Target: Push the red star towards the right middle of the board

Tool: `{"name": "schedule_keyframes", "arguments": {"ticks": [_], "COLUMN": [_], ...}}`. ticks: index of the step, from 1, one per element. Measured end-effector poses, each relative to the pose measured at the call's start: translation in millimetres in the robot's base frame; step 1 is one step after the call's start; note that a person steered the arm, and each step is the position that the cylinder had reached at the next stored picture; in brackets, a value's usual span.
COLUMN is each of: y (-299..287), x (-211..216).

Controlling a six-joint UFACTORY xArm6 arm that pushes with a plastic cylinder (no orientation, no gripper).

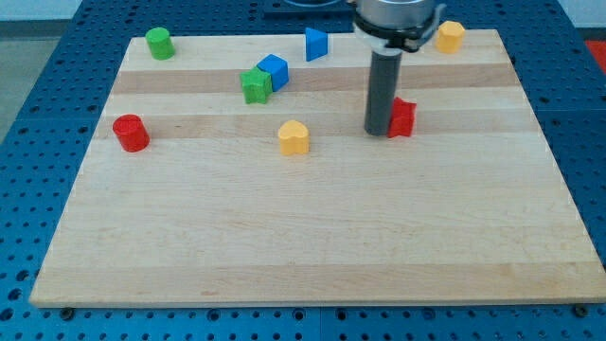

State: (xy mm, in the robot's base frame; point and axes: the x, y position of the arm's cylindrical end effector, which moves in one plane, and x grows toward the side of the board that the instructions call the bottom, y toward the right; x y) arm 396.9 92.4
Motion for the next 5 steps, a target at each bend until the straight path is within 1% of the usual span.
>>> {"name": "schedule_keyframes", "arguments": {"ticks": [1, 2, 3, 4, 5], "y": [32, 45, 22, 12, 20], "x": [0, 0, -7, -34, -38]}}
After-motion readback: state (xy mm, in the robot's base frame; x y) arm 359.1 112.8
